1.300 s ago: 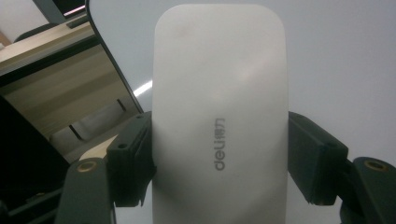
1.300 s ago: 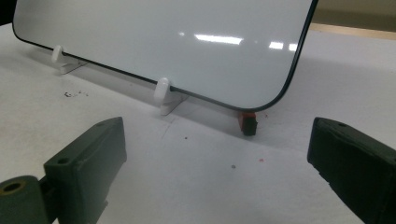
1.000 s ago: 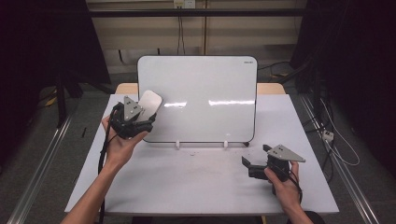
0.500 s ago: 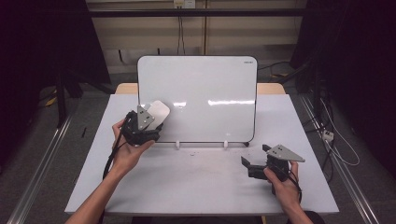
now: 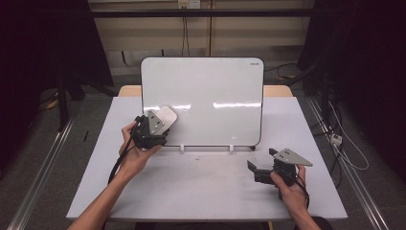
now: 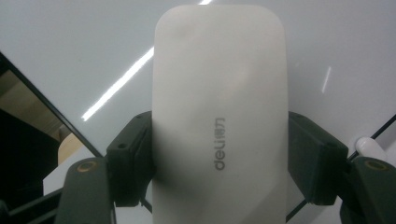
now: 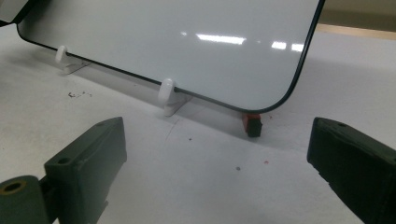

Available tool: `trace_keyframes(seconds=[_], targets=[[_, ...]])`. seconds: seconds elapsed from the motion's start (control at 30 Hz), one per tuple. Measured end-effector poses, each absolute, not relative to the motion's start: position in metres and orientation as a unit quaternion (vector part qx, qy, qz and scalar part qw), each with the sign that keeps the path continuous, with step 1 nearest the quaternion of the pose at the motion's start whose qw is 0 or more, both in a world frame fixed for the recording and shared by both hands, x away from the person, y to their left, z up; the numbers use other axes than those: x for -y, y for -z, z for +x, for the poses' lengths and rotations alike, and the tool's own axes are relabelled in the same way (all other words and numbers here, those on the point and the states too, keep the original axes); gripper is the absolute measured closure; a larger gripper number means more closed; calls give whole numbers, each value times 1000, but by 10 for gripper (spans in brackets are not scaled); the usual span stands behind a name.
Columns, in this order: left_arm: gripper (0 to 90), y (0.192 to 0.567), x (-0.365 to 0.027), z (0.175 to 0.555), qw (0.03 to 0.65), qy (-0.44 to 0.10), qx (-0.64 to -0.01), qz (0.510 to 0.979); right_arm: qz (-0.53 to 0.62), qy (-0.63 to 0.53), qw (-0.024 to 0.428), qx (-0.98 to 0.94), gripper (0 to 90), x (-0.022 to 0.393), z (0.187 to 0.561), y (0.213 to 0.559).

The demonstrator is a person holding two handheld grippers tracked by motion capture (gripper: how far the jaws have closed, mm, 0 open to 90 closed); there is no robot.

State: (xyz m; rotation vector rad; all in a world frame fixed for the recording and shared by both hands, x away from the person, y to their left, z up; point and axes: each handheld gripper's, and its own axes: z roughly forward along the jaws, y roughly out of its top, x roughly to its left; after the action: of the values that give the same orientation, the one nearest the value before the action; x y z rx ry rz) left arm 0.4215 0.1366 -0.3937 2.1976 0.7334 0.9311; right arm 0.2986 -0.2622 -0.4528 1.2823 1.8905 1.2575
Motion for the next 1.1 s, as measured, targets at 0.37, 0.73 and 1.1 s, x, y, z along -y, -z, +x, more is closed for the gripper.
trace_keyframes(seconds=[0.37, 0.73, 1.1], targets=[[312, 398, -131, 421, 298, -373, -275, 835, 476, -466, 260, -699, 48, 263, 299, 453], [307, 400, -128, 420, 291, -380, -278, 833, 472, -466, 260, -702, 47, 262, 298, 453], [253, 401, -128, 421, 300, -367, -287, 833, 470, -466, 262, -702, 47, 262, 298, 453]])
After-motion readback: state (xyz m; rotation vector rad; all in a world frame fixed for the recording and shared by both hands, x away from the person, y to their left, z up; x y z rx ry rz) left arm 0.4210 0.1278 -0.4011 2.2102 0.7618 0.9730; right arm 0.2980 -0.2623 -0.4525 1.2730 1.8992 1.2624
